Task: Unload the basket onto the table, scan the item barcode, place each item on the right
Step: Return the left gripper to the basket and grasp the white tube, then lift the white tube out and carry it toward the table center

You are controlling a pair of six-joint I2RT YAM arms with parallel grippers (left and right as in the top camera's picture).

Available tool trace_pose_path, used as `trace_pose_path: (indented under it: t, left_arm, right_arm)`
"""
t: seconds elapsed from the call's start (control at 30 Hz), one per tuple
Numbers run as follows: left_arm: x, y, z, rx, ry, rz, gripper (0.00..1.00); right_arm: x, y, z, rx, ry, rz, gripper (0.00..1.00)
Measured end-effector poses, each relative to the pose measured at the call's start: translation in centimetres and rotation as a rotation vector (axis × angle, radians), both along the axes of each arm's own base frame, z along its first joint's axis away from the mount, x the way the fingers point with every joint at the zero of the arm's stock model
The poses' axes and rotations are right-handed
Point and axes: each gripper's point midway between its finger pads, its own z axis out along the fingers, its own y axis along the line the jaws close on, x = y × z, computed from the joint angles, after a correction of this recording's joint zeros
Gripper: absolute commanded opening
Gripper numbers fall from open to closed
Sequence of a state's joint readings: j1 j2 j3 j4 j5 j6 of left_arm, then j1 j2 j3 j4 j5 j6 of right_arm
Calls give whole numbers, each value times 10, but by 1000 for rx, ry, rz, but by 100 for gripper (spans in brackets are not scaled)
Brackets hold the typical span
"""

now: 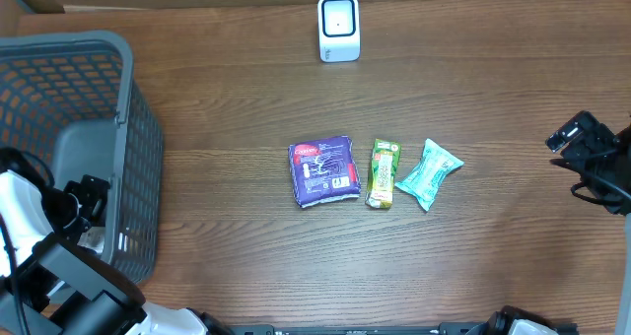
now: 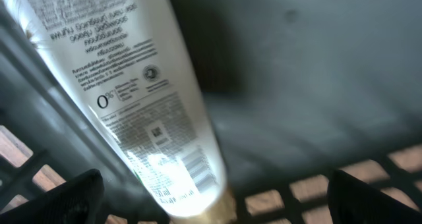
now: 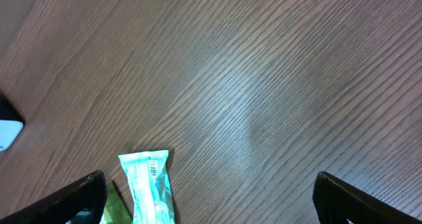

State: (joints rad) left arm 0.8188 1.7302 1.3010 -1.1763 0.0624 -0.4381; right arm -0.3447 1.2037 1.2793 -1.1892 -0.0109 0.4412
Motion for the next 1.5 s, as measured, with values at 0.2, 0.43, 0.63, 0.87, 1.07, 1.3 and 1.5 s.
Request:
trace_pose_path:
  t: [0.2,0.43,0.63,0.87,1.07,1.3,1.5]
  left_arm:
    - [-8,-1,-20,17,27,20,100]
    - [-20,-3,-49,45,57,40,92]
    - [-16,-4,-56,54,22,58,55]
    - [-14,-3,-52,60,10,56,4]
    - [-5,-13,-44,-8,-36,-11,4]
    - [24,-8,6,-62,-127,-72,4]
    - [55,1,92,36,-210,-199,4]
  right_arm:
    - [0,0,0,0,0,0,100]
    - [0,0,0,0,0,0,100]
    - [0,0,0,0,0,0,100]
    - [0,0,0,0,0,0,100]
    - [0,0,0,0,0,0,100]
    - [0,0,0,1,0,0,100]
    - [0,0,0,0,0,0,100]
